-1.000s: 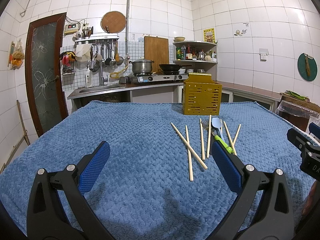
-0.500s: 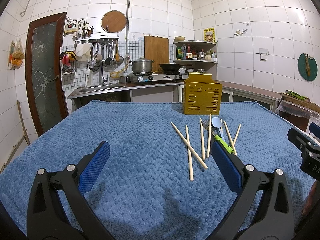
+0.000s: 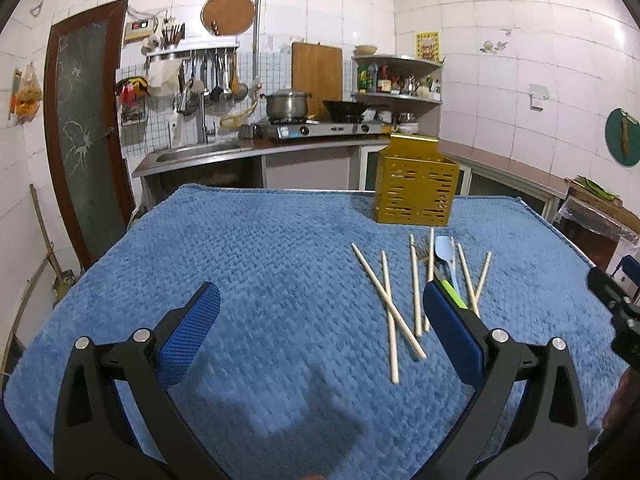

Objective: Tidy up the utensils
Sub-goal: 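Lower the left tool onto a chopstick and close it while the right tool grasps another chopstick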

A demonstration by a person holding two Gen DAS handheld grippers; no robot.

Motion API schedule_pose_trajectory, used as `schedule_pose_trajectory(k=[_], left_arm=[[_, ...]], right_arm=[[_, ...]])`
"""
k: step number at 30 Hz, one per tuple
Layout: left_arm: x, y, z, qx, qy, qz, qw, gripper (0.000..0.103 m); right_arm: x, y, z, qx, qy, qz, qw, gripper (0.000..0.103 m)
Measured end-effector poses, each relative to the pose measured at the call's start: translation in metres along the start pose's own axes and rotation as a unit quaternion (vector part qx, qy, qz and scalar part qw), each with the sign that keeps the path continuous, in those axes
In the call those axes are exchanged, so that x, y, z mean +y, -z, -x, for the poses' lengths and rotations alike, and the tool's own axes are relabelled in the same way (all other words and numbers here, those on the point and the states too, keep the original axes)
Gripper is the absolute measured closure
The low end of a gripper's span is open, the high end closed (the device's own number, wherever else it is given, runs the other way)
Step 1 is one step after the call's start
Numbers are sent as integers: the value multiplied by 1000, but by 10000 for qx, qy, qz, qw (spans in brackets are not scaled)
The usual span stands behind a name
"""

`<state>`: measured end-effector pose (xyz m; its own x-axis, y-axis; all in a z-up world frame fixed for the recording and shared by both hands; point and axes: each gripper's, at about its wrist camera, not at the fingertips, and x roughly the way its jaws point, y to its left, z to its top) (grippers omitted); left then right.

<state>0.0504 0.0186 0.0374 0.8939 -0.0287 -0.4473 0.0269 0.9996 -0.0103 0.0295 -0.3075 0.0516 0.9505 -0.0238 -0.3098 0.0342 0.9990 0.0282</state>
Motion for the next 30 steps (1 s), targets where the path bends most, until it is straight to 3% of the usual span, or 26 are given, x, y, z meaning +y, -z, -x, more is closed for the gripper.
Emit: schedule_pose_trajectory(k=[6,15,22,30], left_arm=[[8,-36,-41,735,314,60,9968,5],[-9,-74,-95,1044,360,56,9939,5],[-25,-79,-168,1682,254,-74,9854,5],[-25,-51,-225,2394,205,141,9706,5]], right_arm=[[1,-34,-28,217,203,62,9995,4],[6,-65,-95,711,242,-87,9971,4],[8,-51,-174,1543,638,9,9860,4],[-4,-10,-234,2283,880,-152,9695,4]])
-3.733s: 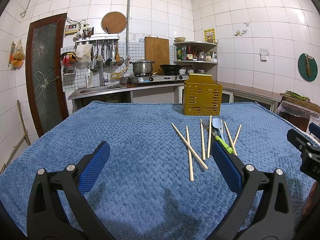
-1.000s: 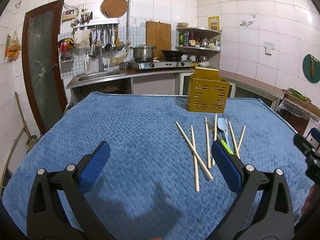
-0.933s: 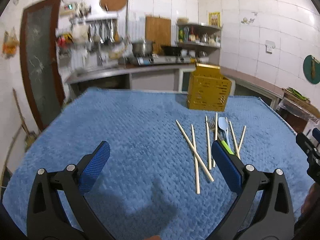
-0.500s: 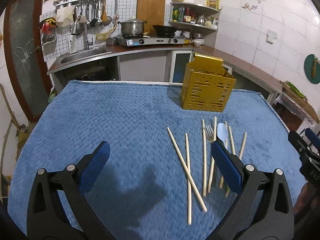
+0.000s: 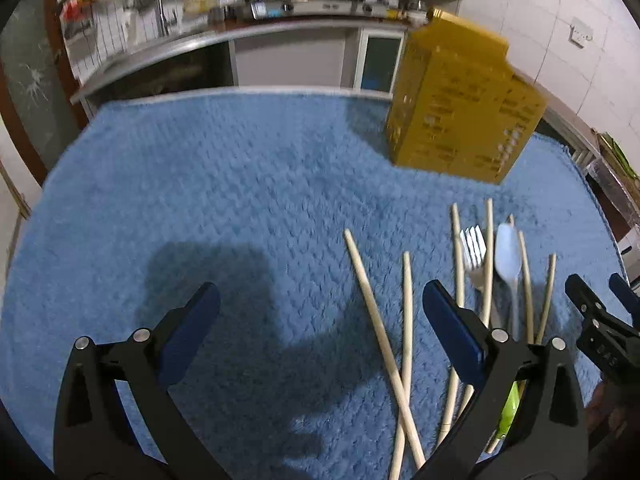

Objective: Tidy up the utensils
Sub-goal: 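Lower the left tool onto a chopstick and close it while the right tool grasps another chopstick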

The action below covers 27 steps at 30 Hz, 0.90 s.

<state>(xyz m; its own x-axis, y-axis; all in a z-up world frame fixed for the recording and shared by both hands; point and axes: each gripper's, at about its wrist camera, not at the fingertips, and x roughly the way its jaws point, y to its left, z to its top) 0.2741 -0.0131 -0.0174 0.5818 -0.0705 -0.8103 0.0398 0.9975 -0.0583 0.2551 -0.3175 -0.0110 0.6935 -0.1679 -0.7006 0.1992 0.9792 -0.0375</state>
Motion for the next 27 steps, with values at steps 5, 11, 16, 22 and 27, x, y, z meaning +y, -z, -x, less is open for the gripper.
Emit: schedule_pose_trajectory(k=[5,11,16,22,27], left_arm=[[3,2,-16,159,68,116,9998,16],[-1,8,-35,358,129,25,9993,40],[-3,6,-36,291,137,-23,9995,49],[-10,2,-38,312,175,-233,9991,80],[-23,0,-39,354,235,-471,9980,94]], right_arm=[[-2,8,-20,248,45,-73,9997,4],[1,12,-28,334,-23,-77,9994,10],[4,14,-39,646,-388,-28,9972,53],[10,8,-46,725,-642,49,9953,76],[9,-3,-56,923,-945,49,9912,85]])
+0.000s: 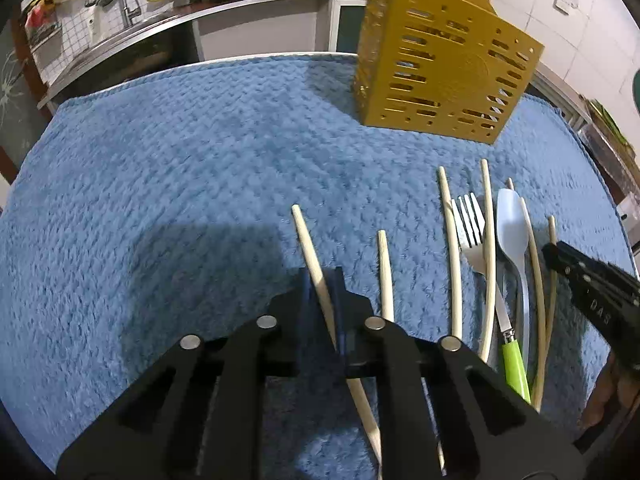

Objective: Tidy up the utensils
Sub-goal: 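Lower the left tool onto a chopstick and close it while the right tool grasps another chopstick, then lift the left tool's chopstick into the yellow holder and open while the right tool does likewise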

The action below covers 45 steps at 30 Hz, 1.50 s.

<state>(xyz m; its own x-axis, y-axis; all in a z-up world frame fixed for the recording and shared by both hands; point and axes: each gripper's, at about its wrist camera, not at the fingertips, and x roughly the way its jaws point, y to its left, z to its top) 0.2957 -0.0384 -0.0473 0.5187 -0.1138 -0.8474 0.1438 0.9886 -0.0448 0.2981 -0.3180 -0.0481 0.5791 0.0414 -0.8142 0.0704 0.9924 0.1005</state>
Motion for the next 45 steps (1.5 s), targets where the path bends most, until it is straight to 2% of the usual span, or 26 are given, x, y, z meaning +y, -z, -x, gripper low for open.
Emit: schedule_pose_trajectory(k=[6,14,19,26,32,36,43,45], left_arm=[[-1,-8,-7,119,139,-27,9998,95],[-3,-17,-13,279,171,-1,9995,95],[3,-22,-14,333,241,89,9991,98],[9,-33,5,-34,390,249,9989,98],[4,-46,40,-729,656,225,9949,98],[1,-57,68,-1295,714,207,9888,98],[-6,-79,107,-2142,946,100,9722,98],[-8,-89,117,-2347,947,86,9674,98]], right_arm=[[-4,-15,-11,263,-292,-23,9992,88],[2,-33,-23,745,-144,-20,9971,88],[3,-33,-24,646,-240,-90,9976,92],[-15,-34,-2,63,-453,-321,9984,97],[-12,-43,26,-461,-598,-230,9969,97],[-11,-52,49,-983,-775,-235,9919,97],[-12,-72,93,-2108,-1023,-219,9719,97],[-13,-80,102,-2315,-1046,-232,9669,97]])
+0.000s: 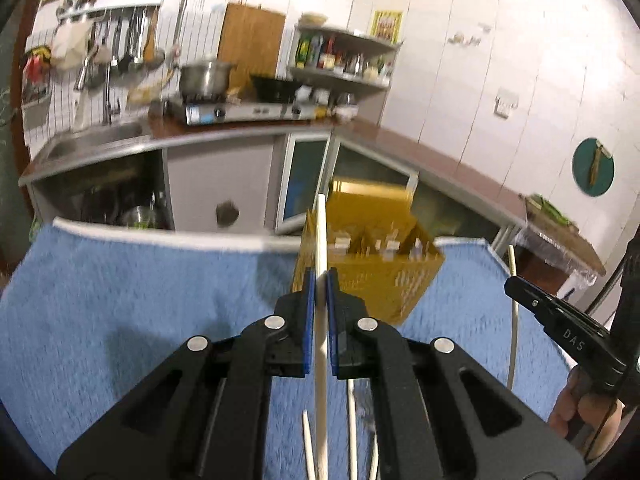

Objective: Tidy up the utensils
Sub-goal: 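Lift the left tool's chopstick into the yellow holder and open while the right tool does likewise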

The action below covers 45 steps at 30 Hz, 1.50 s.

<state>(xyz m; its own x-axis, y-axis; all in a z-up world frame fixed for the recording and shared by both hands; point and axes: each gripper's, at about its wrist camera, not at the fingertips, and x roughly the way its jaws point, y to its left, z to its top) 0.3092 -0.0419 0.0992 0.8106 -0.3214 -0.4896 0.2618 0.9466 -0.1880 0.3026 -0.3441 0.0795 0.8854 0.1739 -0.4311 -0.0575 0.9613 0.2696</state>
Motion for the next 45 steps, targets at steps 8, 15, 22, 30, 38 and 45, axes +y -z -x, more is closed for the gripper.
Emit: schedule_pose_trajectory(k=[8,15,22,30,38,45], left_arm=[[-25,-57,-7,-697,20,-196,9974,98],[-47,-111,-34,-1278,-165,-279,9913,98],[-52,-137,-66,-1866,-238,-254,9818,98],[-47,-120,-110,-1987,-352,-379,9787,98],[-38,-101,-134,-1839,-315,-400,9816,98],[-30,-87,-151,-1499,-348,-419,9872,98]], right_arm=[[1,-70,-5,-961,-204,-91,9951,97],[12,-119,-16,-1815,-342,-124,9827,97],[33,-144,-47,-2307,-276,211,9724,97],[30,-131,-78,-2657,-330,357,9628,97],[37,-110,-97,-2578,-210,661,9637,97],[28,-81,-104,-2226,-229,704,9721,97]])
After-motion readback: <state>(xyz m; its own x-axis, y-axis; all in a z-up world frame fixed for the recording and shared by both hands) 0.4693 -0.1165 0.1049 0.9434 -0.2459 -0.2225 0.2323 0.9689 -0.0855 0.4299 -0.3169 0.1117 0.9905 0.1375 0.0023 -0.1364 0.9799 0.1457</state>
